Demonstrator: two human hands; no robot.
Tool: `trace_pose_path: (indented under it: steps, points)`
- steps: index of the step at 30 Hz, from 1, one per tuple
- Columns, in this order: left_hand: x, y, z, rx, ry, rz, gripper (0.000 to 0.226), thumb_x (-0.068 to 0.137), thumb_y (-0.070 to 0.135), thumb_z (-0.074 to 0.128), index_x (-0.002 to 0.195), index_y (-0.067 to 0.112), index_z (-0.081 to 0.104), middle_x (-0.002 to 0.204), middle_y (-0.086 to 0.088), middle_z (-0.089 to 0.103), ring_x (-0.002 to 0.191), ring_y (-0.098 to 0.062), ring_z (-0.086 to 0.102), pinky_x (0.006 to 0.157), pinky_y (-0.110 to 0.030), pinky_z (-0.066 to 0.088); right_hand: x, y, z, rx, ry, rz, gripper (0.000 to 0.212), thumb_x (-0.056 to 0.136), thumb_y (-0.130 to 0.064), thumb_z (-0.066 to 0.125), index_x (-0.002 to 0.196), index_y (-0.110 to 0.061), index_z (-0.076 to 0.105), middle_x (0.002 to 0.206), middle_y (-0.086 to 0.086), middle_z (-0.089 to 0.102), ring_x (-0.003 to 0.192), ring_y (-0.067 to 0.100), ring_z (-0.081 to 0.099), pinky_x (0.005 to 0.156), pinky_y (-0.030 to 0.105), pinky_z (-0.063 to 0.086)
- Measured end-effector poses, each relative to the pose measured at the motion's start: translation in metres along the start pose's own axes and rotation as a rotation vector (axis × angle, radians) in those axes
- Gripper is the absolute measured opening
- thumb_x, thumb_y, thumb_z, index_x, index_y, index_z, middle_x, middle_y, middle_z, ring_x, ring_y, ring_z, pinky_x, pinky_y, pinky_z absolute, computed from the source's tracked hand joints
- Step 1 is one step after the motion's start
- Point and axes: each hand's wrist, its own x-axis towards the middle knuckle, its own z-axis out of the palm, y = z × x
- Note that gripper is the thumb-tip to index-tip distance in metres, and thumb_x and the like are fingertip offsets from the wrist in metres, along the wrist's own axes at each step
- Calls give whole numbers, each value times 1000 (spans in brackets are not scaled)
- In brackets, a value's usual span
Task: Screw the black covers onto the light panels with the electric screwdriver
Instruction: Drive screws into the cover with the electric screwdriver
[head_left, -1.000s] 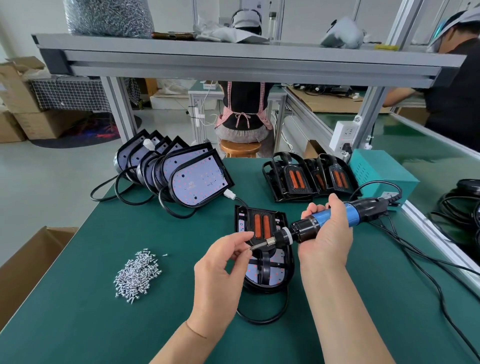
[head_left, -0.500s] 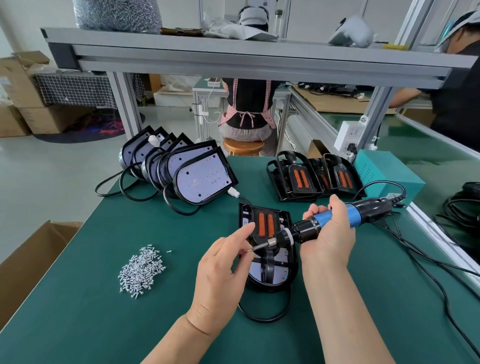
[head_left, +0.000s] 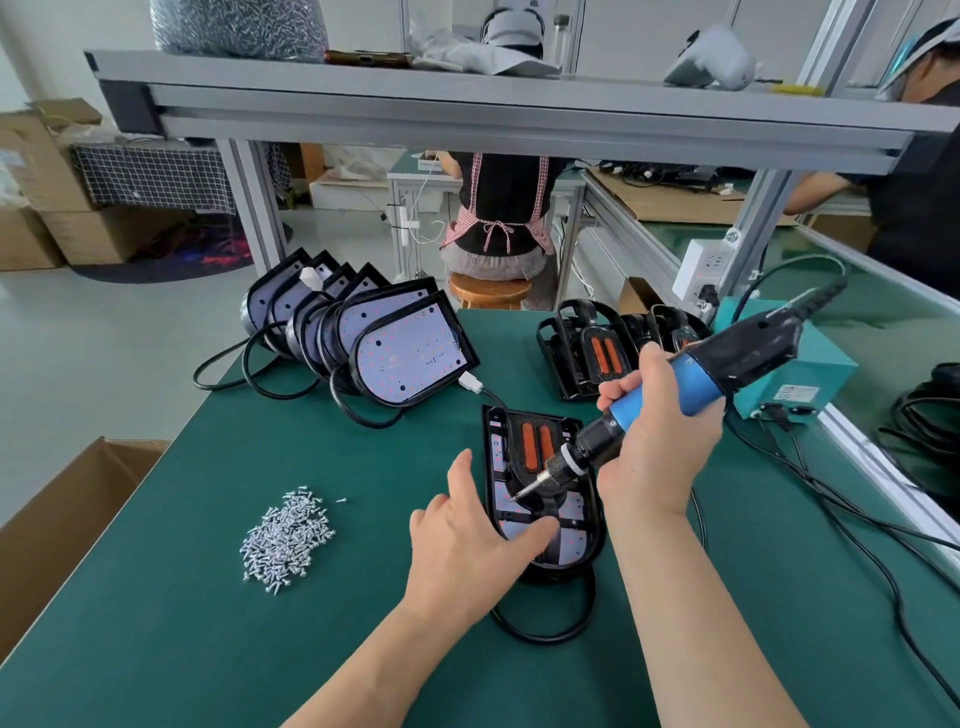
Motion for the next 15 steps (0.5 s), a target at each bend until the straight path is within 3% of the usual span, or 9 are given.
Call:
trace_pose_path:
  steps: [4,10,15]
  points:
    - [-5,2,6,59,27,-4,133,49,93,42,155,25,2,109,15,56,112,-16,47,98,-33,26,-7,1,6,-64,-100,-57,17,91,-12,69,96,-11,52,58,-2,58,52,19,60,54,29,52]
    - [-4,5,15,78,83,3,133,48,92,42,155,20,11,113,14,59,114,-15,48,95,-29,21,-11,1,11,-111,-182,-92,19,90,-9,70,97,-8,52,60,2,57,49,19,59,53,28,52]
    - [-4,4,18,60,125,31,125,51,86,44,154,19,19,105,19,56,110,-14,51,90,-25,18,-14,4,11,-118,-213,-80,28,85,-17,71,104,-4,54,62,5,58,49,21,60,53,28,52]
